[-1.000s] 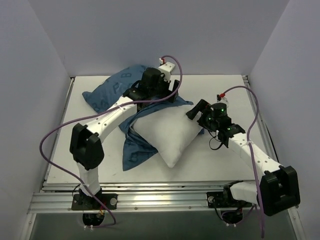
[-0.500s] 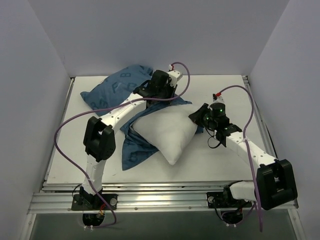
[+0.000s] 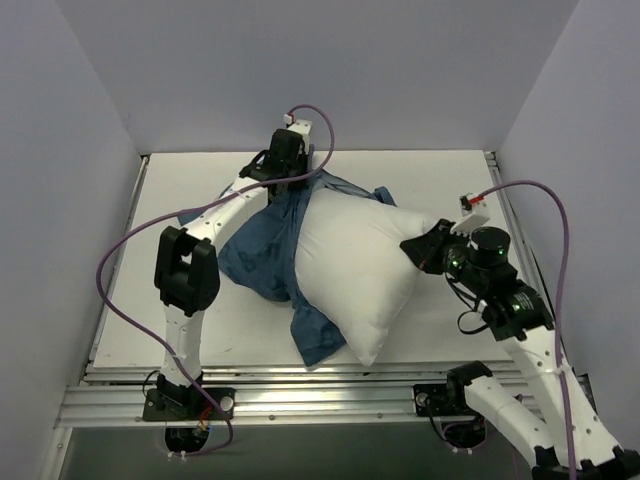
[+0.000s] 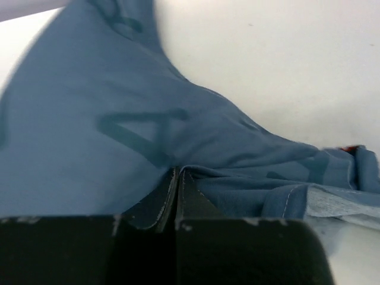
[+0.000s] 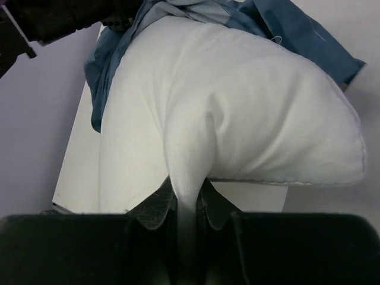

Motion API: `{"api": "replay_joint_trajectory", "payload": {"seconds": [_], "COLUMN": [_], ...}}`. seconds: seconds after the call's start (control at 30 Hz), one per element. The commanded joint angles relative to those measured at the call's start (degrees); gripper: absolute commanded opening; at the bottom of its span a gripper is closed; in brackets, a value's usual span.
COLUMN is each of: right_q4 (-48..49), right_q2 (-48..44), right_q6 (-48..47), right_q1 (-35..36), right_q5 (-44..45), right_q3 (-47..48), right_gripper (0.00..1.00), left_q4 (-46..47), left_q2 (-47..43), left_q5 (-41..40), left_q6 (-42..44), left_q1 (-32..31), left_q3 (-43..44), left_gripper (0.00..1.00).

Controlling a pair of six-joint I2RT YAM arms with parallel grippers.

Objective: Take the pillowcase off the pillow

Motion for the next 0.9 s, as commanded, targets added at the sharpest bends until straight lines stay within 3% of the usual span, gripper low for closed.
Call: {"api": "replay_joint_trajectory", "payload": {"seconds": [0.0,0.23,0.4,0.47,0.53,0.57,0.6,0.63,0.7,0.73,0.8,0.83,0.87], "right_q4": [-14.8,-19.1,-13.4,-10.5,-7.0,-5.8,-3.3,-1.8,0.9,1.5,1.5,1.1,0.7], "right_q2": [-6.4,-8.9,-6.2,-2.9,0.1,3.0,4.3,5.7,9.7,11.1,15.0,16.2,17.7], "right_q6": [-3.9,-4.8,-4.4,-4.5,-5.0,-5.1,-5.2,-5.5,-5.6,-5.9,-7.2,-7.6,-8.7], "right_q1": [-0.4,-0.4,-0.5,-0.4,-0.4,-0.5,-0.4,-0.5,-0.4,-0.3,-0.2,-0.2,-0.2], "right_q5": [-0.1,3.3,6.7,7.9,10.1,10.5,10.9,11.3,13.1,13.7,16.0,16.3,18.2], "right_q3": [8.3,13.2,6.1,4.1,3.0,2.9,2.9,2.9,3.6,4.0,6.2,7.1,8.9], "right_gripper": [0.0,0.0,0.0,0.0,0.02,0.06,0.12,0.23,0.35,0.5,0.64,0.78,0.83], "left_q4": [2.2,2.8,0.3,1.9,5.0,5.7,6.3,6.1,4.4,4.2,4.0,3.9,3.8], "left_q2": [0.5,2.8,1.4,-3.2,-7.3,-11.4,-13.4,-15.2,-20.6,-22.4,-28.8,-30.8,-34.8], "left_q5": [-17.2,-21.4,-13.0,-9.8,-8.4,-8.3,-8.2,-7.7,-6.4,-6.2,-5.1,-4.8,-4.3], "left_q6": [0.7,0.8,-5.3,-7.3,-7.9,-8.1,-8.5,-9.3,-10.5,-11.7,-12.3,-13.2,-13.4], "left_q1": [8.8,12.3,10.5,7.5,5.5,3.8,3.2,2.8,2.0,1.8,0.9,0.5,-0.2], "left_q3": [-0.4,-1.9,-1.1,-3.0,-6.8,-7.9,-9.0,-10.4,-11.5,-12.5,-16.6,-18.3,-21.7], "left_gripper": [0.02,0.02,0.04,0.08,0.26,0.34,0.5,0.56,0.7,0.83,0.91,0.97,0.98]}}
